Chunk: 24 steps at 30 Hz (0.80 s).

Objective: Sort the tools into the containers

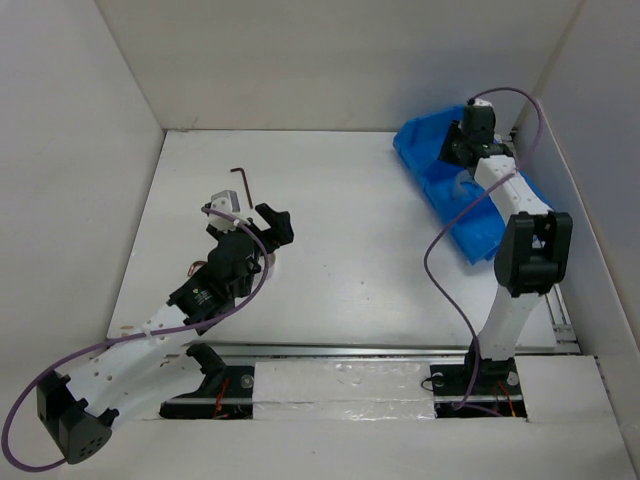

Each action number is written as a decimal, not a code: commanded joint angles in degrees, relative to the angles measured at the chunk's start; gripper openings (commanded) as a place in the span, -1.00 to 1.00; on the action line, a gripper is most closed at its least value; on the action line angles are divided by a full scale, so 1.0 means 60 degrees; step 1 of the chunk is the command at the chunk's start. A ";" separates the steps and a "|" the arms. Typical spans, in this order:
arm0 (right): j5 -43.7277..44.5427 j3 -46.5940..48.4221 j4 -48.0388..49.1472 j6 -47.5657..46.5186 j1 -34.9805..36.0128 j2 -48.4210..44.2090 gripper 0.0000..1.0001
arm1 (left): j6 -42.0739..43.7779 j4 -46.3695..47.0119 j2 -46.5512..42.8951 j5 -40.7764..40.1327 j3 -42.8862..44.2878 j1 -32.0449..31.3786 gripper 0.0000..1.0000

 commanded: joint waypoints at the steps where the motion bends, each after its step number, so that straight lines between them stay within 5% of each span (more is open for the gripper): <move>1: -0.1573 -0.0551 0.0601 -0.0483 0.1679 -0.1819 -0.17 | -0.0239 0.0251 0.0023 -0.0525 -0.0063 -0.0052 0.77; 8: -0.3875 -0.4491 0.4891 0.1082 0.4171 -0.3623 -0.11 | -0.1148 -0.0526 0.0376 -0.1728 0.0070 0.0402 0.76; 14: -0.3556 -0.5226 0.5597 0.1070 0.6045 -0.2936 -0.09 | -0.0783 -0.0292 -0.0123 -0.1801 -0.0267 0.0402 0.74; 24: -0.2574 -0.7202 0.6711 0.1598 0.6019 -0.4369 -0.07 | -0.0942 -0.1140 0.1721 -0.0732 0.0157 0.0402 0.63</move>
